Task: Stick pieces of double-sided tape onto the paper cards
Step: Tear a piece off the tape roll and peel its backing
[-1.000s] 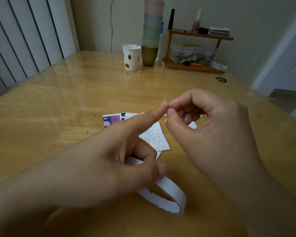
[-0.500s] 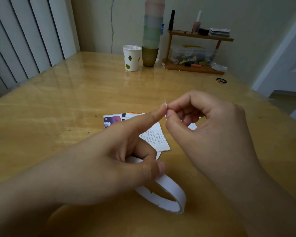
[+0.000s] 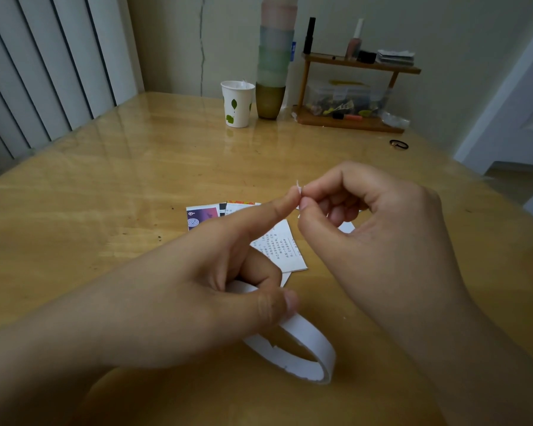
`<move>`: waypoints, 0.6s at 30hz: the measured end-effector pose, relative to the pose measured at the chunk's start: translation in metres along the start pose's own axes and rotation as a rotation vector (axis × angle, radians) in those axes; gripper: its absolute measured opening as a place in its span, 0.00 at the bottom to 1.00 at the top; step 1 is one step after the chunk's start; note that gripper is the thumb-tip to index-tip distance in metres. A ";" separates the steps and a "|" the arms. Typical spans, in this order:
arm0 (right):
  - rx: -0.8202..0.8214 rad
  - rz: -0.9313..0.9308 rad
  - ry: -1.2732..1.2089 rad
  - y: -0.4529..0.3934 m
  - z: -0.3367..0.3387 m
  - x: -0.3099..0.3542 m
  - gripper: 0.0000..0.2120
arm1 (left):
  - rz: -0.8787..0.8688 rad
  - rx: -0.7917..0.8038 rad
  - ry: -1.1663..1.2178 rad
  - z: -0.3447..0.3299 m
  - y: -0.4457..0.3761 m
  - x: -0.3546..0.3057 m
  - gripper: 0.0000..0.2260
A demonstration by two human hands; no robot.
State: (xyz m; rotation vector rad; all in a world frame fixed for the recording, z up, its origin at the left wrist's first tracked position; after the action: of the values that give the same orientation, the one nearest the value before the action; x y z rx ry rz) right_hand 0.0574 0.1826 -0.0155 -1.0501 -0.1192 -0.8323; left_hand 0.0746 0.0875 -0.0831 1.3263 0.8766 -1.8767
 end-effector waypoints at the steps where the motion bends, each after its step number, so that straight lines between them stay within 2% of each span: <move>1: 0.001 -0.003 -0.001 0.000 0.000 0.000 0.02 | 0.000 0.000 0.001 0.000 0.000 0.000 0.35; 18: -0.007 0.003 -0.005 0.000 0.001 0.000 0.02 | -0.016 -0.027 -0.033 0.001 0.002 -0.002 0.36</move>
State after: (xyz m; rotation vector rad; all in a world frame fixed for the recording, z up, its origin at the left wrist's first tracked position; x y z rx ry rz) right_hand 0.0581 0.1833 -0.0146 -1.0588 -0.1193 -0.8280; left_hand 0.0760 0.0862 -0.0807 1.2716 0.8949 -1.8872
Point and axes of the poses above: each hand's wrist, its own y-axis away from the middle knuckle, its own z-axis out of the back of the hand, x = y × z, the point moved 10 cm from there along -y, towards the middle knuckle, and after that the axes turned 2 degrees about x, right-handed, at the moved point
